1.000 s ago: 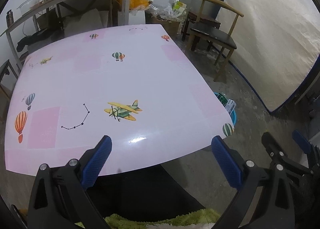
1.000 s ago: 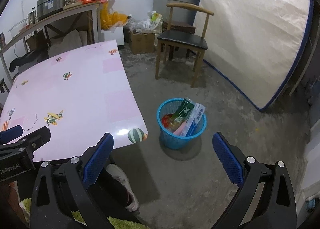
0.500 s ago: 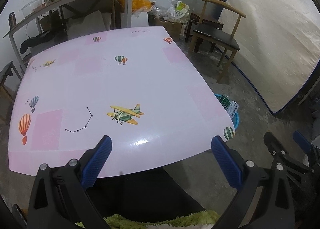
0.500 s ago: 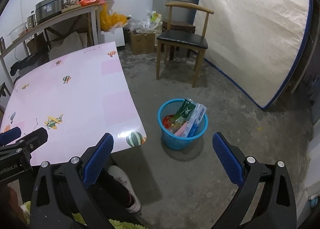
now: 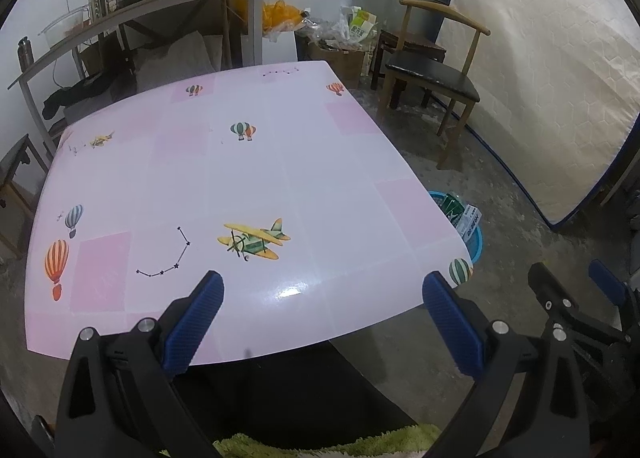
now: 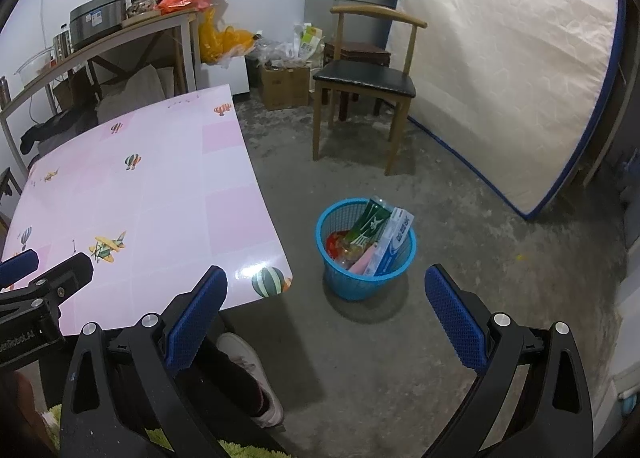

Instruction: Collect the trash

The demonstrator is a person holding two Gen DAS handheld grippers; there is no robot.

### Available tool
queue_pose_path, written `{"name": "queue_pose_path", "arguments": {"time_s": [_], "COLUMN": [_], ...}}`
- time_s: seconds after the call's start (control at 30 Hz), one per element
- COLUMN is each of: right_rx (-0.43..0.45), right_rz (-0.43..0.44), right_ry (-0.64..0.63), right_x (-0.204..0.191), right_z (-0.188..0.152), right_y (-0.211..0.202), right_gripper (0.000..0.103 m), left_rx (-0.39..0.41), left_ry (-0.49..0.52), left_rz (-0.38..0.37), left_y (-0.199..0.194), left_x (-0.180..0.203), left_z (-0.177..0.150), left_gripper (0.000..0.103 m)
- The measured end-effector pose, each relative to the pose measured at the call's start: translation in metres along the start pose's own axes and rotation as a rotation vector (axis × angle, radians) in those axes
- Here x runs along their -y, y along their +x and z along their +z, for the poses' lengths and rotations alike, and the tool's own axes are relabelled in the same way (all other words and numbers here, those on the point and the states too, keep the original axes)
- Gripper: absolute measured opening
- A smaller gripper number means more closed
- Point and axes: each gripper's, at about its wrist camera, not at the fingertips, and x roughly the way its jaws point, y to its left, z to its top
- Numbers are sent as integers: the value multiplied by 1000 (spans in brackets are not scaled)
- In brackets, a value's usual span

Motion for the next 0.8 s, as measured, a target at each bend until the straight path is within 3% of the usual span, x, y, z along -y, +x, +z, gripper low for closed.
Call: {"name": "queue_pose_path", "arguments": {"time_s": [0.8], "right_rx": [-1], "right_rz": [1], "right_ry": [0], "right_x": [-2], "right_z": [2], "right_y": [0], "right_gripper": [95], "left_rx": [4], "left_ry": [-10], "left_rz": [11], "left_y": [-2], "left_x": [-3], "left_z": [1], "left_gripper": [98]}}
